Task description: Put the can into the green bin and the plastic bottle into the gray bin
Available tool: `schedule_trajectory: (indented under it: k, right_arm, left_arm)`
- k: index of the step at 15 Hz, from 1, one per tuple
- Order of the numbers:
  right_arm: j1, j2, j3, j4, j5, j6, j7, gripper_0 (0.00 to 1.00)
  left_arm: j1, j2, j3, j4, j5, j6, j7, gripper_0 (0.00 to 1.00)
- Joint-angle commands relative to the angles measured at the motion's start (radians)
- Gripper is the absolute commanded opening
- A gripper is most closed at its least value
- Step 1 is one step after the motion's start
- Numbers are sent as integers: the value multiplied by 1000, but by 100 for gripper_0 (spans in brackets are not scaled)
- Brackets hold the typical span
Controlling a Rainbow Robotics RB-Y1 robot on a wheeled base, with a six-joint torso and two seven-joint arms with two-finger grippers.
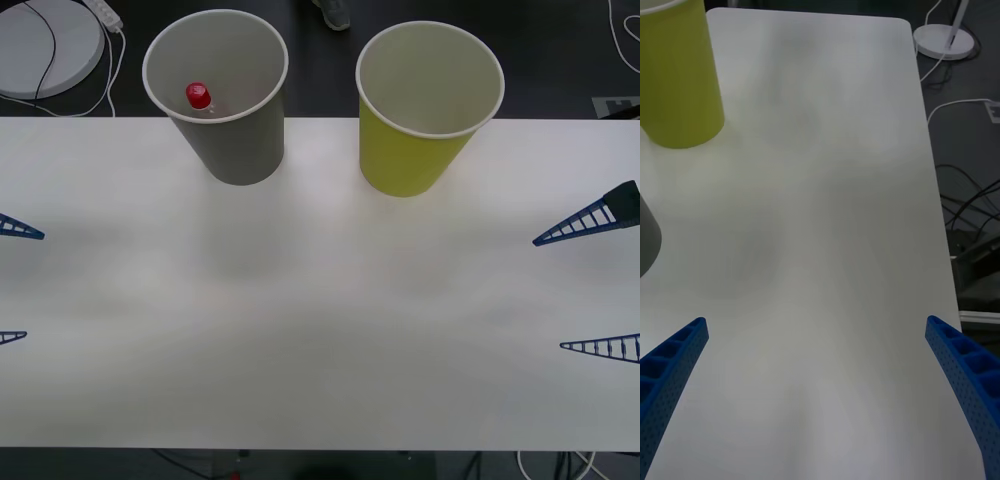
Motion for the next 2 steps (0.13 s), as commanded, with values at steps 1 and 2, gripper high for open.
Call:
schedule_trajectory:
  k: [1, 2]
  right_arm:
    - [0, 0, 0, 0, 0, 0, 0, 100]
    - [0, 0, 0, 0, 0, 0, 0, 100]
  left_arm:
    - [-1, 0, 0, 3, 0, 0, -3, 100]
    - [-1, 0, 0, 3, 0, 0, -3, 100]
